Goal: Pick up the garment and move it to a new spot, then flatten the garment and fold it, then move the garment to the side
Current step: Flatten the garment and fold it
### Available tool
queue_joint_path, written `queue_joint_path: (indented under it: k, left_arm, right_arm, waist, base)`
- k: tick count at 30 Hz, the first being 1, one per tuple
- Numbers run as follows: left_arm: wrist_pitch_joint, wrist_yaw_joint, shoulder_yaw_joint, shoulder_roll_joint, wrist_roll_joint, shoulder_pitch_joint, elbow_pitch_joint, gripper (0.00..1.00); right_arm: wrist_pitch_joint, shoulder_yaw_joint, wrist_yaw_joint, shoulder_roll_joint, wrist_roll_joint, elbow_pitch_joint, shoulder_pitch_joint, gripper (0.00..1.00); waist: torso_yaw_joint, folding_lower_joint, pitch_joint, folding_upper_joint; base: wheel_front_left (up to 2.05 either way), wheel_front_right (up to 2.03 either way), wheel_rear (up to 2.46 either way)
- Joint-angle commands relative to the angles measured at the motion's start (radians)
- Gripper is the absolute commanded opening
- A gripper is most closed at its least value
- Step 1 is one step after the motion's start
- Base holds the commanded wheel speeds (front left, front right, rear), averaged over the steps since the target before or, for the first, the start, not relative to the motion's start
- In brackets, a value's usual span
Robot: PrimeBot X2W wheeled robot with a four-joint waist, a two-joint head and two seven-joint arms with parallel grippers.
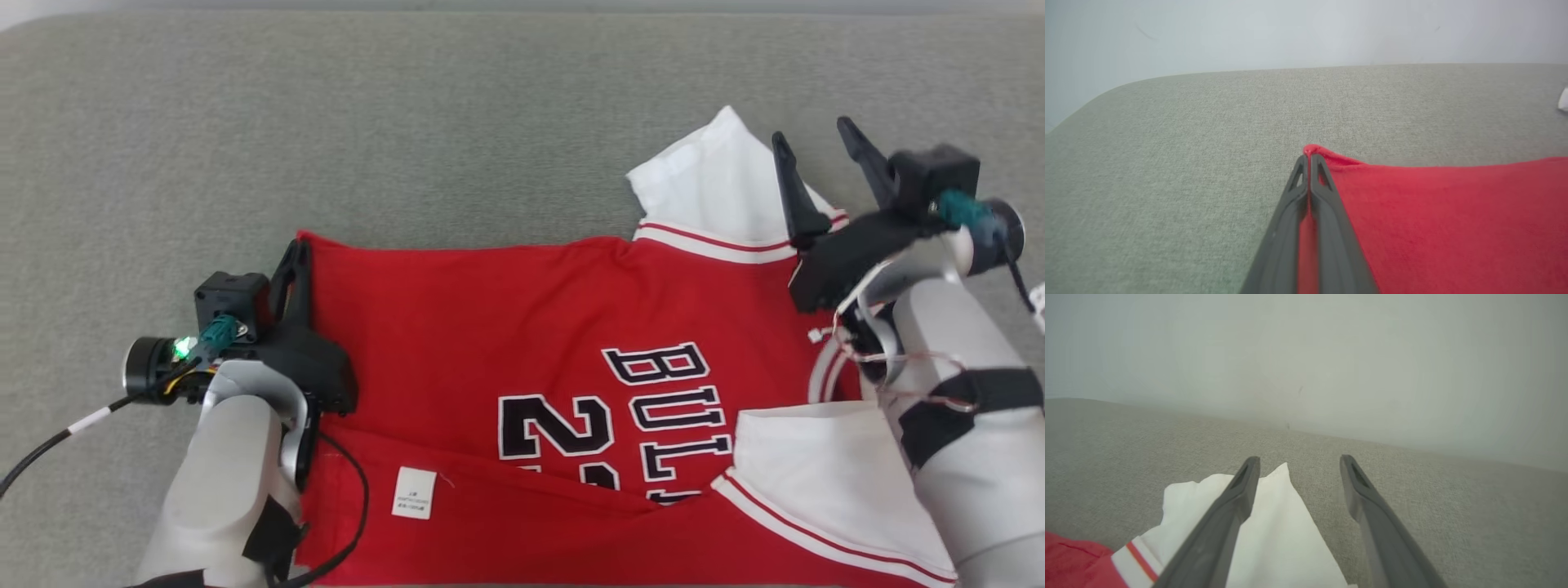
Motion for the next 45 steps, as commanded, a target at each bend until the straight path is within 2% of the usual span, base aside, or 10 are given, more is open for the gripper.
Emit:
queue_joint_path:
  k: [1,10,16,17,19,21,22,23,34,45]
  left_arm:
    - [-0.003,0.000,-0.004,-0.004,0.002,0.011,-0.018,0.00]
    - [-0.003,-0.005,-0.060,-0.025,-0.018,0.015,-0.086,0.00]
    - [-0.003,0.000,-0.112,-0.027,-0.065,0.017,-0.114,0.00]
    - [-0.003,0.003,-0.120,-0.027,-0.073,0.017,-0.117,0.00]
    - [-0.003,0.009,-0.134,-0.027,-0.081,0.014,-0.125,0.00]
    - [-0.003,0.016,-0.143,-0.027,-0.090,0.012,-0.130,0.00]
    - [-0.003,0.018,-0.147,-0.027,-0.093,0.011,-0.132,0.00]
    - [-0.003,0.018,-0.150,-0.027,-0.095,0.010,-0.134,0.00]
    - [-0.003,0.036,-0.101,-0.025,-0.066,0.034,-0.199,0.00]
    - [-0.003,0.022,-0.034,-0.010,-0.031,0.109,-0.242,0.00]
  right_arm:
    - [0.018,0.007,-0.003,-0.007,0.013,0.019,-0.026,1.00]
    - [0.160,0.080,-0.003,-0.039,0.022,0.188,-0.192,1.00]
    - [0.178,0.095,-0.003,-0.055,0.003,0.281,-0.244,0.96]
    - [0.176,0.099,-0.003,-0.059,-0.005,0.295,-0.251,0.88]
    - [0.168,0.099,-0.003,-0.058,-0.006,0.319,-0.260,0.49]
    - [0.159,0.101,-0.003,-0.057,-0.005,0.340,-0.267,0.36]
    - [0.154,0.100,-0.003,-0.059,-0.006,0.352,-0.270,0.10]
    - [0.149,0.097,-0.003,-0.062,-0.005,0.364,-0.271,0.00]
    - [-0.075,0.020,-0.003,-0.074,-0.053,0.417,-0.322,0.00]
    - [-0.124,-0.077,-0.003,-0.032,-0.066,0.325,-0.209,0.00]
  waist:
    - [0.038,0.0000,0.023,-0.0001]
    - [0.109,0.0000,0.075,-0.0001]
    - [0.127,0.0000,0.094,-0.0001]
    - [0.128,0.0000,0.096,-0.0001]
    - [0.131,0.0000,0.101,-0.0001]
    - [0.132,0.0000,0.107,-0.0001]
    - [0.132,0.0000,0.108,-0.0001]
    - [0.132,0.0000,0.109,-0.0001]
    - [0.107,0.0000,0.069,-0.0001]
    - [0.047,0.0000,-0.015,-0.0001]
  base:
    - [0.00,0.00,0.00]
    - [0.00,0.00,0.00]
    - [0.00,0.00,0.00]
    - [0.00,0.00,0.00]
    - [0.00,0.00,0.00]
    - [0.00,0.00,0.00]
    - [0.00,0.00,0.00]
    - [0.00,0.00,0.00]
    - [0.00,0.00,0.00]
    - [0.00,0.00,0.00]
